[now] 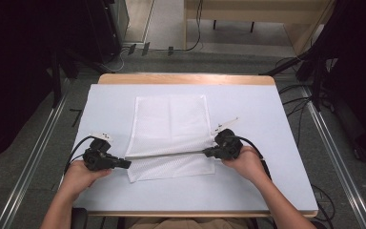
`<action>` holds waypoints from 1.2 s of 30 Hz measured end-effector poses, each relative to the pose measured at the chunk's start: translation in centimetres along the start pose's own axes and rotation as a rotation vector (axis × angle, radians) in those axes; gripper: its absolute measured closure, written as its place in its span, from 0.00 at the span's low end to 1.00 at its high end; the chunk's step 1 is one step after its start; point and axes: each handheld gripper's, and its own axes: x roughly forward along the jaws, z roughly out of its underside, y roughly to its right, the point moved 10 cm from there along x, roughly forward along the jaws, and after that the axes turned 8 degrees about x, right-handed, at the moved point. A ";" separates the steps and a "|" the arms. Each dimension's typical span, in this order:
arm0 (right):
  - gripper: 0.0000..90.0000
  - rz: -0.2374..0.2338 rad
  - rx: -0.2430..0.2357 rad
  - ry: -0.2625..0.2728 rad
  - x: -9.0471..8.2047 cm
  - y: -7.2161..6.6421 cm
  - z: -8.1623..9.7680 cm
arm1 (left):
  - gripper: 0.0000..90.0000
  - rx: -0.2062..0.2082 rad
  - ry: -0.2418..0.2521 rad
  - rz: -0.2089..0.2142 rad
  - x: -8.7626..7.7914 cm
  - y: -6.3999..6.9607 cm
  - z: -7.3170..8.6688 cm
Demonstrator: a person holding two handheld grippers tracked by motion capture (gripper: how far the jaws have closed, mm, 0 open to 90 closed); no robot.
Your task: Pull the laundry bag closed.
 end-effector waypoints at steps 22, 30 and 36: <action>0.48 0.025 -0.019 0.197 -1.9 0.6 -1.8 | 0.51 -0.037 0.093 -0.102 -0.5 -1.0 -1.4; 0.38 0.070 -0.030 0.248 -3.1 1.6 -1.7 | 0.42 -0.014 0.175 -0.199 -1.7 -2.0 -2.0; 0.34 0.112 -0.039 0.289 -4.2 2.7 -1.4 | 0.41 -0.041 0.196 -0.254 -2.5 -3.2 -1.7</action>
